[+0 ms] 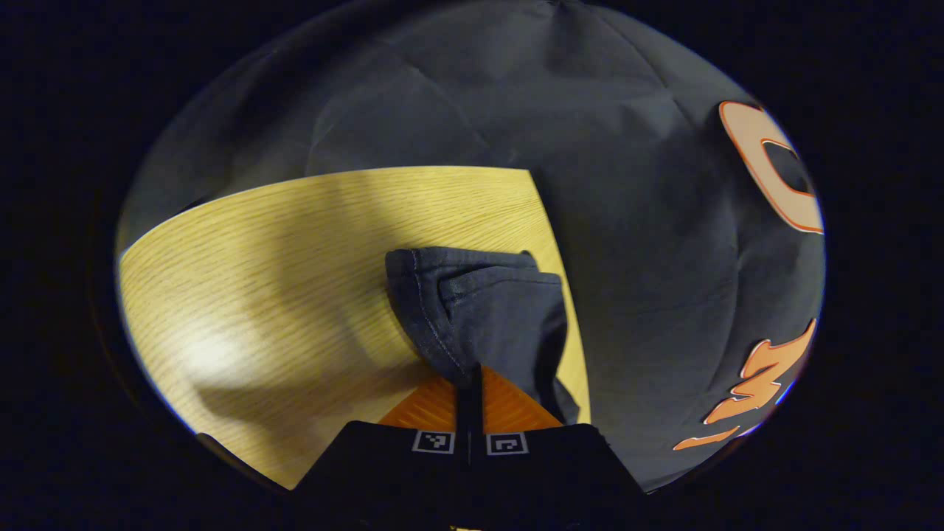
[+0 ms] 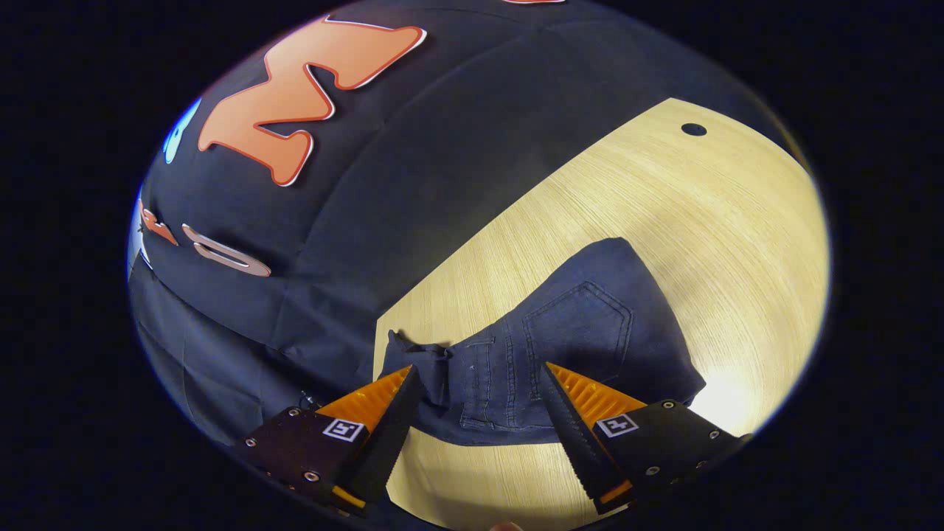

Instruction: Grasp the waist and the cuffs of the jeans and fold them to make the two legs overlap; first hold the waist and fold one-third of the jeans toward the cuffs, then hold the cuffs and fold the remaining one-third in the same direction to finish folding.

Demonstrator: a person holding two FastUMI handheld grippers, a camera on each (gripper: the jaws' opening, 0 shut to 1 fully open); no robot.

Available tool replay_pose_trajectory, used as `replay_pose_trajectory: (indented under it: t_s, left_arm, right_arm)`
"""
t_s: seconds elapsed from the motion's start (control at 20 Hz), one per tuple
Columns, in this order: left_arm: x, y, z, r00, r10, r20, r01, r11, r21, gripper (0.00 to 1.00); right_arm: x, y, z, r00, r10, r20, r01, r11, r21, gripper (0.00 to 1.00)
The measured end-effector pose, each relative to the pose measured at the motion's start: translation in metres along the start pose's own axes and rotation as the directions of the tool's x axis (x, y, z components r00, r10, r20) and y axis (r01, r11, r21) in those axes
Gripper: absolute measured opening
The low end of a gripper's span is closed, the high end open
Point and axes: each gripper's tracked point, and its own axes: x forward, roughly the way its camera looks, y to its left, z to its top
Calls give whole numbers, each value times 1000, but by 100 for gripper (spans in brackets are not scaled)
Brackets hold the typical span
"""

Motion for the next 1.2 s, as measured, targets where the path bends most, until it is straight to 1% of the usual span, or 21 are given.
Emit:
replay_pose_trajectory:
  t_s: [0.1,0.2,0.3,0.4,0.5,0.7,0.8,0.85,0.9,0.95,1.0,1.05,1.1,1.15,1.2]
  left_arm:
    - [-16,-30,6,997,-69,32,68,997,32,1]
    - [-37,-53,11,991,-124,59,117,987,113,1]
    - [-57,-87,11,980,-184,80,165,965,205,1]
    - [-68,-120,-6,973,-215,81,185,943,278,1]
    - [-78,-160,-26,964,-252,80,216,925,311,1]
    - [-114,-198,-46,941,-330,77,275,875,398,1]
    - [-119,-219,-63,935,-349,65,287,851,441,1]
    - [-116,-226,-77,934,-355,48,300,849,436,1]
    - [-108,-229,-86,939,-342,25,299,851,431,1]
    - [-100,-218,-91,954,-300,27,258,861,439,0]
    - [-90,-198,-90,968,-245,54,197,875,442,1]
    - [-80,-176,-84,977,-198,83,147,898,415,1]
    - [-73,-157,-78,981,-169,91,124,921,368,0]
    - [-72,-127,-69,989,-107,102,69,943,325,1]
    - [-68,-95,-59,994,-45,100,14,956,294,1]
  right_arm:
    - [-1,-1,2,1000,-1,9,1,1000,-4,99]
    - [-1,0,3,1000,8,14,-8,1000,-6,99]
    - [-4,3,4,1000,24,16,-23,1000,-12,98]
    - [-8,3,6,999,37,19,-36,999,-21,99]
    - [-15,1,10,998,56,24,-56,998,-21,99]
    - [-37,-15,25,996,74,56,-73,997,-17,98]
    - [-50,-27,32,994,86,68,-87,996,1,98]
    - [-57,-34,36,993,92,73,-93,996,10,98]
    - [-61,-41,39,993,89,79,-90,996,15,98]
    - [-65,-49,42,993,84,80,-86,996,18,98]
    - [-69,-56,44,994,79,78,-81,996,25,98]
    - [-71,-62,45,994,78,77,-80,996,28,98]
    - [-72,-67,44,995,72,71,-74,997,28,98]
    - [-72,-71,43,996,65,62,-67,998,22,98]
    - [-69,-74,41,997,56,54,-57,998,18,98]
